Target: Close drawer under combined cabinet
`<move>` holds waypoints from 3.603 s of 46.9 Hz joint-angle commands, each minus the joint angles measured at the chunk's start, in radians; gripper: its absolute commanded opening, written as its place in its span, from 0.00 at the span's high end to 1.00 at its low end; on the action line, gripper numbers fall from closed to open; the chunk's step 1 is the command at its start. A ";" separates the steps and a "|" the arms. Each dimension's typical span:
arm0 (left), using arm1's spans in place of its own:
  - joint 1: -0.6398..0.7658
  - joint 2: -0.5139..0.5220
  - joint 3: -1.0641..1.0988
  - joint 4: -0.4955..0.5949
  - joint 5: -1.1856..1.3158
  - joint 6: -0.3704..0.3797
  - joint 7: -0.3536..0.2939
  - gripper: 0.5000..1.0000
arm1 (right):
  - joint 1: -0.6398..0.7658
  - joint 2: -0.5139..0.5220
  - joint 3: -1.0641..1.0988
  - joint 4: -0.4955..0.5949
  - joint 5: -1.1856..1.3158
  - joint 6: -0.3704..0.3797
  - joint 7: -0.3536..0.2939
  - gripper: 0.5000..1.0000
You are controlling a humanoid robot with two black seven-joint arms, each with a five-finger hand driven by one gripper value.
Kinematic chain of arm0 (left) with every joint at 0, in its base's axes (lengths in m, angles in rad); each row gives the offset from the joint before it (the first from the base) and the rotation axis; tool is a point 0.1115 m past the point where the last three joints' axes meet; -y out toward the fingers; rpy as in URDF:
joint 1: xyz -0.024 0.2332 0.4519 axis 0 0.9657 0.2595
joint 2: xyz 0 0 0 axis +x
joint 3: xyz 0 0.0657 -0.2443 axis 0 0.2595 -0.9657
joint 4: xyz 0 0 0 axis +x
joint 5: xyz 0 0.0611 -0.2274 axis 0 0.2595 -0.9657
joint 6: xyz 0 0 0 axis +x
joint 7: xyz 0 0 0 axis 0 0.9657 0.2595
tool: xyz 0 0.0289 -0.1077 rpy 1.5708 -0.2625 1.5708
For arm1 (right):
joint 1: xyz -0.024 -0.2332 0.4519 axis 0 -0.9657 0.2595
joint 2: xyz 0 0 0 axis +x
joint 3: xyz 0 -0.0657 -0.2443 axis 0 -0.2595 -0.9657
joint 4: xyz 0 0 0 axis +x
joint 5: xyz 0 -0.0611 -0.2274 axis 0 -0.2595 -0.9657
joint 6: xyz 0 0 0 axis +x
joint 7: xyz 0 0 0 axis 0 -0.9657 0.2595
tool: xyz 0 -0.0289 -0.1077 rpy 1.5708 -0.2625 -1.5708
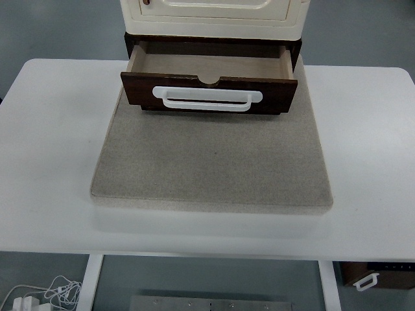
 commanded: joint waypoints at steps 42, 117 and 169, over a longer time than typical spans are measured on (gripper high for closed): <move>-0.040 -0.023 0.639 -0.528 0.185 0.174 0.112 0.00 | 0.000 0.000 0.000 0.000 0.000 0.000 0.000 0.10; -0.096 0.006 0.867 -0.328 0.272 -0.100 0.631 0.00 | 0.000 0.000 0.000 0.000 0.000 0.000 0.000 0.10; -0.097 -0.004 0.848 -0.147 0.346 -0.104 0.621 0.00 | 0.000 0.000 0.000 0.000 0.000 0.000 0.000 0.10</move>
